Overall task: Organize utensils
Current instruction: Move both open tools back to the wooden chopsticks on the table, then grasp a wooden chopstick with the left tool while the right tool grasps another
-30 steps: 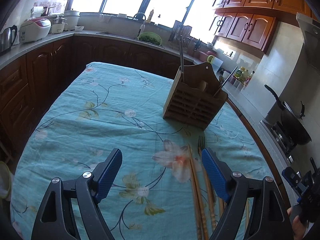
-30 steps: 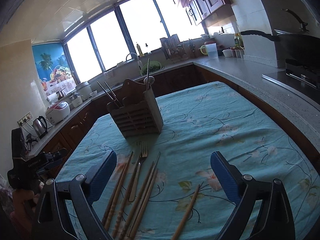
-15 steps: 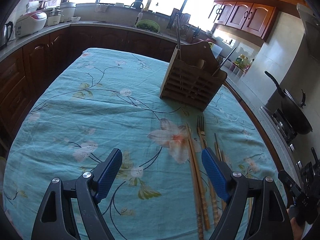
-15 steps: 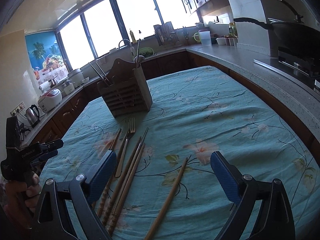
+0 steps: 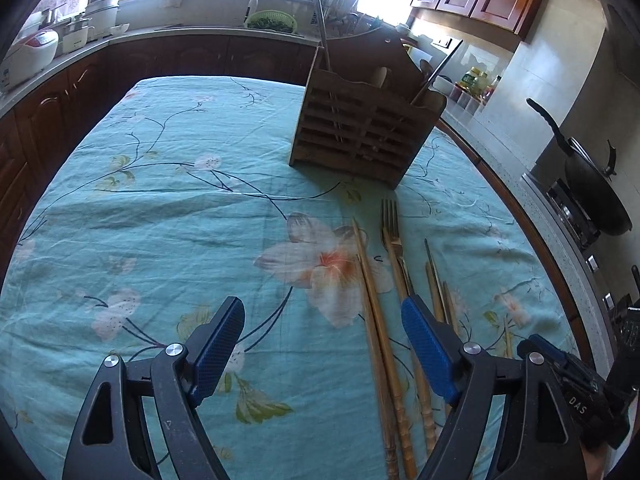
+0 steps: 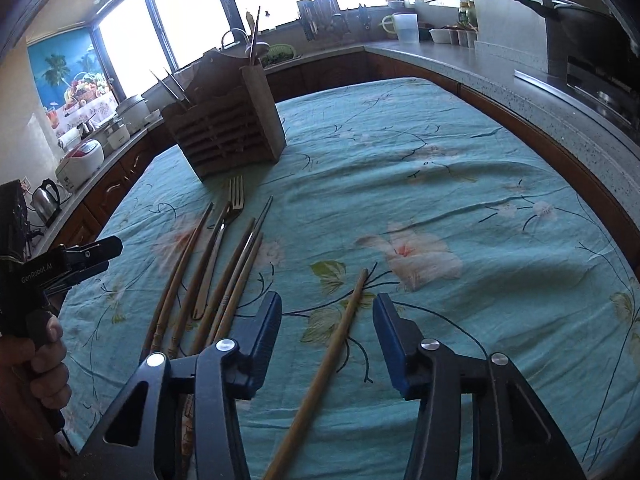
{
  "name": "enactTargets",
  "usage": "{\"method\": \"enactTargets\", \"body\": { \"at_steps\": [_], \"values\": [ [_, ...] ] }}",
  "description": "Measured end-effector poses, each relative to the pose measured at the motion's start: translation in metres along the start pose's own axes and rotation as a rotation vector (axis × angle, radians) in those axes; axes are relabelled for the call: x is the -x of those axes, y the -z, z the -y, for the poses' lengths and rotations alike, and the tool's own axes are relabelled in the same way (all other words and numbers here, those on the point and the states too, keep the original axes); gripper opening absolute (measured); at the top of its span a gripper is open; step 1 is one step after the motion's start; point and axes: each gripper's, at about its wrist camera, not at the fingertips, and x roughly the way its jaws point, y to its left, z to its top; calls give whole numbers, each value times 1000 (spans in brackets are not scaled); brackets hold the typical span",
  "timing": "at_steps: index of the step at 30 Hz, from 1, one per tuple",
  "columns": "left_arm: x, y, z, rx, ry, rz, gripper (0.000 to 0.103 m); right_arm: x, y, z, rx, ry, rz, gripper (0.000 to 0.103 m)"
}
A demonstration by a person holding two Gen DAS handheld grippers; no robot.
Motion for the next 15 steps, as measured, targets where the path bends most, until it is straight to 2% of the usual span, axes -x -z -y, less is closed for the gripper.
{"method": "enactTargets", "body": {
  "at_steps": [1, 4, 7, 13, 15],
  "values": [
    [-4, -3, 2, -9, 3, -7, 79, -4, 0, 1, -5, 0, -13, 37],
    [-17, -12, 10, -37, 4, -22, 76, -17, 2, 3, -6, 6, -57, 7],
    [-32, -23, 17, -62, 0, -42, 72, -22, 0, 4, 1, 9, -58, 7],
    [-73, -45, 28, -101, 1, -99, 60, -44, -26, 9, -10, -6, -65, 6],
    [-90, -52, 32, -118, -3, -123, 50, -53, -36, 9, -11, -19, -70, 5]
  ]
}}
